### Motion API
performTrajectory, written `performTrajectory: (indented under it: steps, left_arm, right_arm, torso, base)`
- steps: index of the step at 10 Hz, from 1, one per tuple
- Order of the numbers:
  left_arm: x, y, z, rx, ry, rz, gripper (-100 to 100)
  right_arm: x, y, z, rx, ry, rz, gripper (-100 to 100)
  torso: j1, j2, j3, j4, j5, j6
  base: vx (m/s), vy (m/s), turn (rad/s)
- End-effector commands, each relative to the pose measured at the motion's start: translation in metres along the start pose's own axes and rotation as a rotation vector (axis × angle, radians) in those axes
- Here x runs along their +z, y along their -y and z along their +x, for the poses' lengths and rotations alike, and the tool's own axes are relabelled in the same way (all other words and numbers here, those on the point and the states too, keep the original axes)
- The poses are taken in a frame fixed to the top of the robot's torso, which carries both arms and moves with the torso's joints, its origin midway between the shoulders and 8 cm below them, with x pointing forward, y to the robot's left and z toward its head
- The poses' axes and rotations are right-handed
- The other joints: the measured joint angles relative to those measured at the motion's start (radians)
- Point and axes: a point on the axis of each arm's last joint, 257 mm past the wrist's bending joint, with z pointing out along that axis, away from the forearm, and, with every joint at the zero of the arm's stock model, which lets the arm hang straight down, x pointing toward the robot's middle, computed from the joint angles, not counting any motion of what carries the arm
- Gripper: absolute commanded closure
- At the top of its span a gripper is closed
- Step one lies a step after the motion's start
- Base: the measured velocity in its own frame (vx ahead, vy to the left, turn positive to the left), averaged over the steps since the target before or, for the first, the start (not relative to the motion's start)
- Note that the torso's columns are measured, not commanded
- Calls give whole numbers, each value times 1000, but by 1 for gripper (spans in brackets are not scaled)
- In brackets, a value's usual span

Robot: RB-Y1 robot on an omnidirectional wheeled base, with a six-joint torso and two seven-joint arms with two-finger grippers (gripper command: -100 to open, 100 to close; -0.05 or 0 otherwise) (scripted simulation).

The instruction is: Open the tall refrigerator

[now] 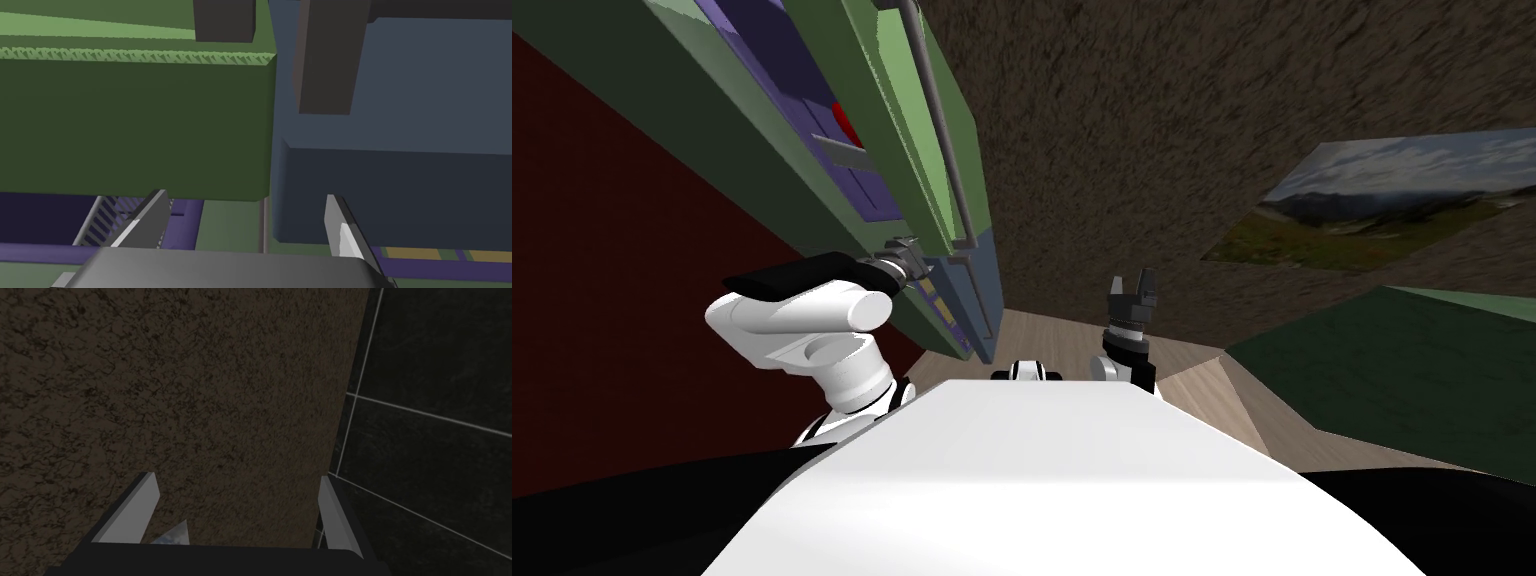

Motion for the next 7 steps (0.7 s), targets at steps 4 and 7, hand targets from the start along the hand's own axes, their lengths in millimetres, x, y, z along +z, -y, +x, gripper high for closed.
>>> performTrajectory:
  steps: [4,7]
  left_arm:
    - [-7,7,-43,-8,127,13,100]
    - [-9,1,-52,-11,154,-2,100]
  right_arm:
    - [0,0,0,0,0,0,0]
    - [0,0,0,0,0,0,0]
  torso:
    - [2,4,3,2,1,-2]
    - [16,15,11,6,5,-5]
  base:
    - [69,-318,65]
    - [29,-170,26]
